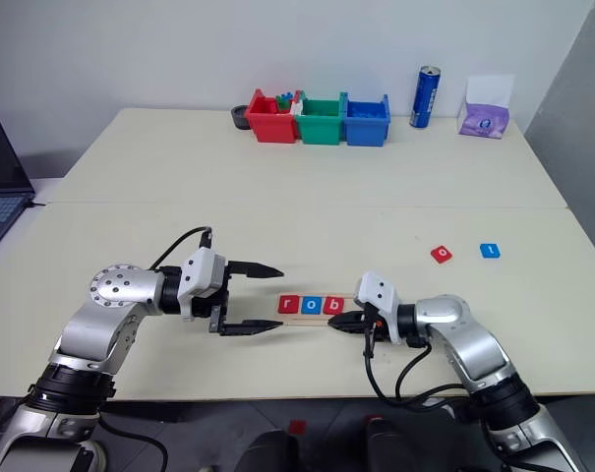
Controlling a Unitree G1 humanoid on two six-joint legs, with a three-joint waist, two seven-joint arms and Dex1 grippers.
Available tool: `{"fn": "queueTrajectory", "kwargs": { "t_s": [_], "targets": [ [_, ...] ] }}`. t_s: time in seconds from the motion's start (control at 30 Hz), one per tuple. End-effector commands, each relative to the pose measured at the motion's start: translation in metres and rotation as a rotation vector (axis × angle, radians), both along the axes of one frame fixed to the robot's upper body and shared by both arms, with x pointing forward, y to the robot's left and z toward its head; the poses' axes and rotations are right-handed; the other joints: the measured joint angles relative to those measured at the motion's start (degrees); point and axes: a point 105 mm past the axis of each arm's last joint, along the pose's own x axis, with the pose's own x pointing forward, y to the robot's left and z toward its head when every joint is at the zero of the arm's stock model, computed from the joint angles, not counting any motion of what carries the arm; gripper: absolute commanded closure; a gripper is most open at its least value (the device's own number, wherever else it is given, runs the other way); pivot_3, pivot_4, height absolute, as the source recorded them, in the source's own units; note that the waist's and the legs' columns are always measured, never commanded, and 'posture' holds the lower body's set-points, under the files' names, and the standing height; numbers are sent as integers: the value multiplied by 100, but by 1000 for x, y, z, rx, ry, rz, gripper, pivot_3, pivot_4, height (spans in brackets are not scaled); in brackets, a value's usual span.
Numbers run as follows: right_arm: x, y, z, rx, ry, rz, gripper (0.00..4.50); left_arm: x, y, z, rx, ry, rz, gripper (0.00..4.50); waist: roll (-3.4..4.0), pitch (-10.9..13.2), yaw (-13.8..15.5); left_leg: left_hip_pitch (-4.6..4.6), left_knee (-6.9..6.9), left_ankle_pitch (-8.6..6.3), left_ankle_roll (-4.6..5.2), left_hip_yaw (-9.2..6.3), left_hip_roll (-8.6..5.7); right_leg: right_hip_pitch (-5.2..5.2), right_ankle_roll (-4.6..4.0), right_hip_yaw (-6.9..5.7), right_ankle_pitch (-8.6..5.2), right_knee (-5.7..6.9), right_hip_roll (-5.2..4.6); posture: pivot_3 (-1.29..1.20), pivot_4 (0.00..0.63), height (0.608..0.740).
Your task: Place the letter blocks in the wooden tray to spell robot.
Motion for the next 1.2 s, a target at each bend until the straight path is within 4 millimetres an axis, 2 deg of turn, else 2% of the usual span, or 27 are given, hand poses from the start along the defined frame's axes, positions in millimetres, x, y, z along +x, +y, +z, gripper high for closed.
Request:
{"fn": "queueTrajectory", "kwargs": {
  "t_s": [0.03,0.43,0.6,0.7,0.87,0.97,1.07,1.2],
  "targets": [
    [8,0,9,8,-65,-21,4473,-2,-4,7,-12,-33,-21,0,0,0,0,0,0,0,0,0,0,0,0,0,0,0,0,0,150,740],
    [21,-5,8,-27,-112,-59,4473,-1,-5,5,-16,-34,-14,0,0,0,0,0,0,0,0,1,0,0,0,0,0,0,0,0,150,740],
    [20,-4,12,-4,-104,-48,4473,-1,-5,5,-17,-32,-13,0,0,0,0,0,0,0,0,0,1,0,0,0,0,0,0,0,150,740],
    [12,-4,23,52,-70,-16,4473,-1,-5,6,-17,-35,-13,0,0,0,1,0,0,0,0,-1,1,0,0,1,0,0,0,0,150,740],
    [1,-20,51,93,-21,-22,4473,-1,-9,8,-30,-38,-22,0,1,1,5,-2,0,0,0,-4,1,1,0,0,0,-1,-3,0,150,740],
    [2,-47,69,118,-15,-141,3931,5,-17,15,-59,-49,11,0,0,1,22,-2,0,0,0,-5,-1,2,0,0,0,-1,-4,0,150,740],
    [8,-72,80,139,-45,-300,2896,14,-33,24,-108,-78,35,0,-3,2,51,-6,3,0,0,-5,-4,3,0,-3,0,-1,-6,0,150,740],
    [23,-107,80,81,-159,-514,1504,18,-58,29,-150,-89,23,0,-4,2,36,-4,5,0,0,-1,-7,5,2,2,1,-1,-6,0,150,740]
  ]
}}
